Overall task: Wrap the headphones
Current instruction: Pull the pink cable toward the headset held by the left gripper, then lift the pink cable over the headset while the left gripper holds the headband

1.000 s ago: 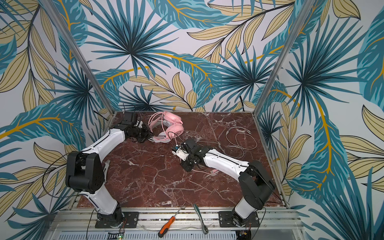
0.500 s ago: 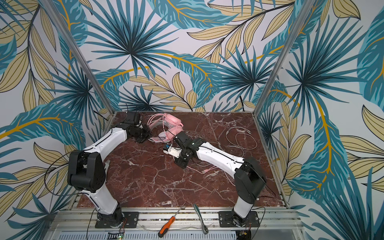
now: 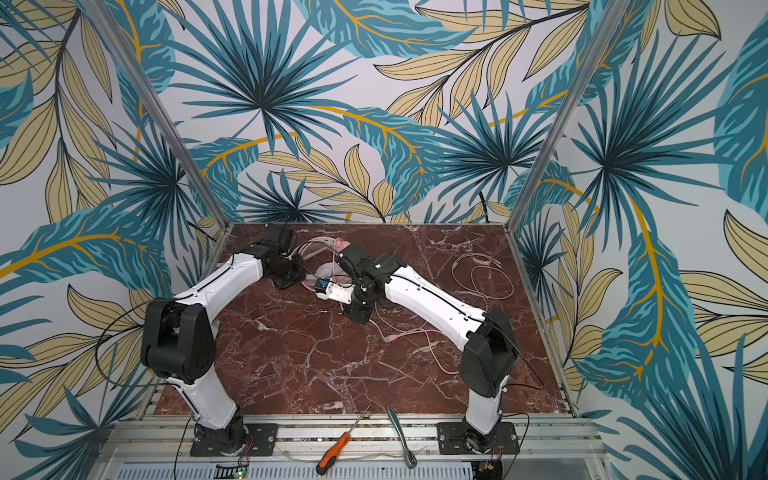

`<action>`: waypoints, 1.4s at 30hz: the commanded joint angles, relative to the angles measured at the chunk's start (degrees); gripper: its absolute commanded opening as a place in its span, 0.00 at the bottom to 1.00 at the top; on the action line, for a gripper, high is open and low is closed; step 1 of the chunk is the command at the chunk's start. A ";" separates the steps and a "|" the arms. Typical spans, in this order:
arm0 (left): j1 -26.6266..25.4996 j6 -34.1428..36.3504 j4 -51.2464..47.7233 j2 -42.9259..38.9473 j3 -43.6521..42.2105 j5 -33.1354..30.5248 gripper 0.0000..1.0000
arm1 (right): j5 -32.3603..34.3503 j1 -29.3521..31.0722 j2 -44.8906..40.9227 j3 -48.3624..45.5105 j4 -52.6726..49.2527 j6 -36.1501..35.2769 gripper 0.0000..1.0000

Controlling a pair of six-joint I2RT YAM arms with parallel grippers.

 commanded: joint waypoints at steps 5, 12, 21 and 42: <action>-2.48 3.52 -2.97 0.50 4.58 -4.16 0.00 | 1.27 0.51 4.35 9.63 -15.56 -2.24 0.00; -4.21 5.49 -5.47 2.25 7.49 -5.94 0.00 | 5.51 2.20 4.59 12.31 -17.07 -2.49 0.00; -6.21 8.27 -8.57 5.50 10.58 -7.44 0.00 | 13.09 2.63 3.66 12.75 -15.41 -4.87 0.00; -7.79 13.80 -9.47 7.58 11.69 -5.58 0.00 | 21.42 2.27 3.59 9.61 -2.31 -15.06 0.00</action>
